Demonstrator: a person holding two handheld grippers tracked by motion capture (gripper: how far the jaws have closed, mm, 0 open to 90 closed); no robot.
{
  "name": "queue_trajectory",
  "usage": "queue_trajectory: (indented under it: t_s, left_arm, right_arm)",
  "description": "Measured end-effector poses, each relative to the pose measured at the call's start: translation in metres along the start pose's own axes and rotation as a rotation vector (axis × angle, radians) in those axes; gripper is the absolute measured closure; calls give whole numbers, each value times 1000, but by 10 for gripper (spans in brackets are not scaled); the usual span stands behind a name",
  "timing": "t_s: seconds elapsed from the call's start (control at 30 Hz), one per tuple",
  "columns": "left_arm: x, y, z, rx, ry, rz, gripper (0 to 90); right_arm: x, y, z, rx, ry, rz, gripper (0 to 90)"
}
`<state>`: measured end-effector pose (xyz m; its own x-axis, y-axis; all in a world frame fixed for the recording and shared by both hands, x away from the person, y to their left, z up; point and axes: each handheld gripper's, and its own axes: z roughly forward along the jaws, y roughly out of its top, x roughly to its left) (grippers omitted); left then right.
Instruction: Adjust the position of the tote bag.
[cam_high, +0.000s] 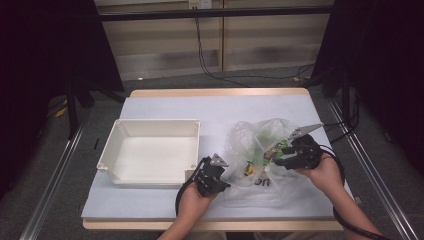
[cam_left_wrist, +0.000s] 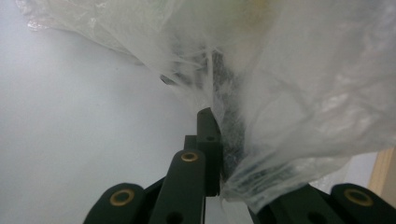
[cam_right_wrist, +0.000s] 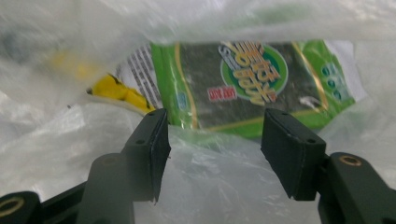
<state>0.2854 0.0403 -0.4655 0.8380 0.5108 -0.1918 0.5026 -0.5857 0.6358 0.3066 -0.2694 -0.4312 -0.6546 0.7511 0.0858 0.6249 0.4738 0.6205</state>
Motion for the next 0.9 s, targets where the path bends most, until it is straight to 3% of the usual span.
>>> queue_trajectory:
  t_s: [0.1, 0.13, 0.47, 0.5, 0.57, 0.67, 0.7, 0.8, 0.9]
  left_arm:
    - [-2, 0, 2, -20, -4, -22, 867]
    - [0, 0, 1, -4, -2, -1, 867]
    - [0, 0, 2, 4, -2, 2, 867]
    - [-1, 0, 2, -5, 4, -20, 867]
    - [1, 0, 1, 21, 5, 10, 867]
    - [0, 0, 2, 1, 5, -16, 867]
    - [-2, -1, 4, -28, 4, -46, 867]
    - [0, 0, 2, -4, 6, -22, 867]
    - [0, -1, 3, -6, 8, -25, 868]
  right_arm:
    - [-4, -9, -1, -2, -10, 9, 405]
    - [-6, -12, -2, 0, -27, 13, 399]
    - [-16, -38, -14, -2, -46, 47, 475]
    - [-17, -39, -16, 1, -55, 40, 488]
    - [-18, -43, -18, -7, -46, 49, 562]
    - [-20, -51, -22, -16, -42, 39, 670]
    - [-21, -53, -22, -16, -38, 42, 683]
    - [-21, -60, -21, -2, -36, 38, 794]
    - [-21, -64, -22, -15, -33, 17, 860]
